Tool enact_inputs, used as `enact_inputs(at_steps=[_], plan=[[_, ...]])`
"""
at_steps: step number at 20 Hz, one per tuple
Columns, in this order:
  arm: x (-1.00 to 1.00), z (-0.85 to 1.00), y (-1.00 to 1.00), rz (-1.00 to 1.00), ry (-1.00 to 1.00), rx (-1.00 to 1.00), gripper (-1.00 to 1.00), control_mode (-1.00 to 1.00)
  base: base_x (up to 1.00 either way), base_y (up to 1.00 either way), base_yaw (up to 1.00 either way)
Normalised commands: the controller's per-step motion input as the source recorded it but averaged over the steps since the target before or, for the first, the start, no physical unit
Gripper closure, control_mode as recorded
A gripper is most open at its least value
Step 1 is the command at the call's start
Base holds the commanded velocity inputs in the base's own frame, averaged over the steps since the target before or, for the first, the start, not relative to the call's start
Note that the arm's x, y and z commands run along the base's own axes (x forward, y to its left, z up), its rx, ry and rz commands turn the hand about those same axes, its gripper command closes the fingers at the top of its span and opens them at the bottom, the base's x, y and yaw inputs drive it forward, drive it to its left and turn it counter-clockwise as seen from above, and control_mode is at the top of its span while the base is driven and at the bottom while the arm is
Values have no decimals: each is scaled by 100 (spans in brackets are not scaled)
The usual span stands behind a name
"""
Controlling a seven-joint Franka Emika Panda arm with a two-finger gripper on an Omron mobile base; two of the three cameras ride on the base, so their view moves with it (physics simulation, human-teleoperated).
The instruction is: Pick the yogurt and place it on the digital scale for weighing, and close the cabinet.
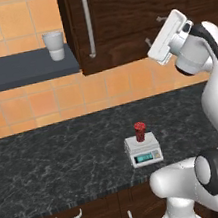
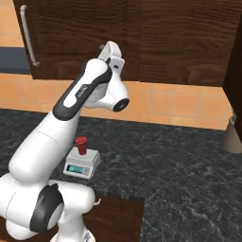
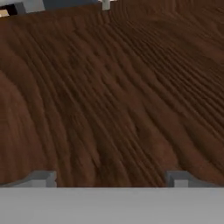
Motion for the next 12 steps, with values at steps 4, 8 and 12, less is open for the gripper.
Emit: enact_inputs(at_steps=[4, 8, 12], plan=[[100, -21, 15, -5, 0, 0, -100, -100, 0, 0, 0], [99, -21, 1, -4, 0, 0, -100, -100, 0, 0, 0], [46, -71, 0, -1, -9, -2, -100, -100, 0, 0, 0]])
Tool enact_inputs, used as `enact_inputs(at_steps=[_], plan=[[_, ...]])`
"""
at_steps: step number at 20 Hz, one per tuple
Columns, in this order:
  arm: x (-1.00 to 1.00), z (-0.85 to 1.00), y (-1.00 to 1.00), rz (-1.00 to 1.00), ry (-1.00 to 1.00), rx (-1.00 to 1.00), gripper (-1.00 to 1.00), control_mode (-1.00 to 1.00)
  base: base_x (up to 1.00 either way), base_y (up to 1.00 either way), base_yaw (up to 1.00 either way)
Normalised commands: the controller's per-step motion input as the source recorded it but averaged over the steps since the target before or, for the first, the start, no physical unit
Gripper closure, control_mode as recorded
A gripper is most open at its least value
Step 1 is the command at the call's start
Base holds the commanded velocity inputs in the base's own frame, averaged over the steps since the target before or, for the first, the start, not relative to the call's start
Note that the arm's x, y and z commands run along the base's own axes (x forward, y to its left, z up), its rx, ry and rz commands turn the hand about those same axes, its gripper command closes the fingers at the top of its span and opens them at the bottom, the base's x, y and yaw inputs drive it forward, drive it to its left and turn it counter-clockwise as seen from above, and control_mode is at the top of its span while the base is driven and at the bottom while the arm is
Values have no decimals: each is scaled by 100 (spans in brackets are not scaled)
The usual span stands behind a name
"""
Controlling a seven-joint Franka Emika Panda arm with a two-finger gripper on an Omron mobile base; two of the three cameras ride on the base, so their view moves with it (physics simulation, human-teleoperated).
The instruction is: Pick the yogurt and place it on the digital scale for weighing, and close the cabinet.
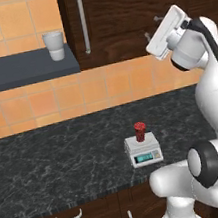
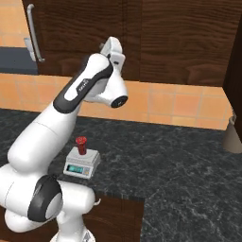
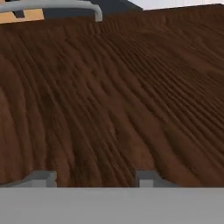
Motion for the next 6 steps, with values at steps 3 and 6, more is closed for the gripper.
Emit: enact_inputs(at_steps=[3, 6], plan=[[5, -100, -5, -1, 0, 0, -100, -100, 0, 0, 0], [17, -100, -8, -2, 3, 0, -100, -100, 0, 0, 0]])
